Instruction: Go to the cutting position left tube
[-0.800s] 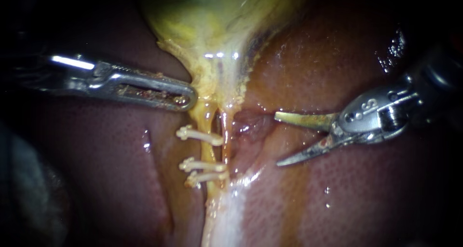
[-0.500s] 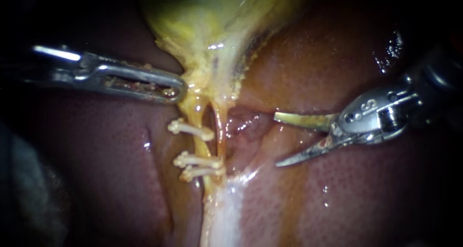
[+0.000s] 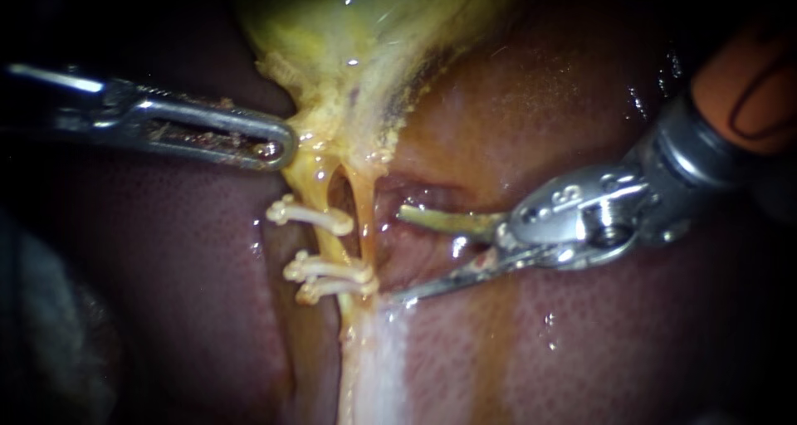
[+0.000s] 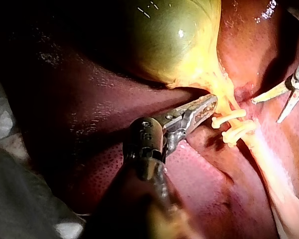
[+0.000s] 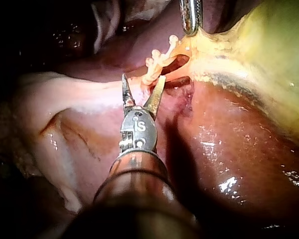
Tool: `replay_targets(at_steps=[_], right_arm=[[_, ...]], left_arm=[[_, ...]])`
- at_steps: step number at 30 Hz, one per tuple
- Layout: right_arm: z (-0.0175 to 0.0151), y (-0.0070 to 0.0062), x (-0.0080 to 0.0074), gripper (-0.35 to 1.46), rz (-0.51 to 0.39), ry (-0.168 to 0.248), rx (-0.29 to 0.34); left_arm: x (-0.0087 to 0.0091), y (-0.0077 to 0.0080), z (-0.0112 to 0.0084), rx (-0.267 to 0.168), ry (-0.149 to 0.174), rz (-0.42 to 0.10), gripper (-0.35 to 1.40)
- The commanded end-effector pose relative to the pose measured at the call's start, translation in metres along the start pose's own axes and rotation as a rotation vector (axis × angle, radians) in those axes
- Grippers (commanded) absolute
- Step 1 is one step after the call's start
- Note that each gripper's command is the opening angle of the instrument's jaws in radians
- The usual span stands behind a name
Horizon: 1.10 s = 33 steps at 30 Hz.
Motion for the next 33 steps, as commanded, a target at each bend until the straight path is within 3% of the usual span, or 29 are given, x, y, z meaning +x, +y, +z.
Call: replay_targets(at_steps=[1,9,19,33], right_arm=[[0.0005,0.0,0.0001,1.43,0.005,0.005,0.01],[0.0031,0.0003,-0.0002,1.41,0.035,0.0,0.039],[0.0049,0.0021,-0.0024,1.4,0.073,-0.01,0.056],[0.0071,0.0031,-0.0019,1.38,0.084,0.007,0.101]], left_arm=[[0.0,0.0,0.0,0.0,0.0,0.0,-0.35],[0.0,0.0,0.0,0.0,0.0,0.0,-0.35],[-0.0001,-0.0001,0.0,0.0,0.0,0.0,-0.35],[-0.0001,-0.0001,0.0,0.0,0.0,0.001,-0.35]])
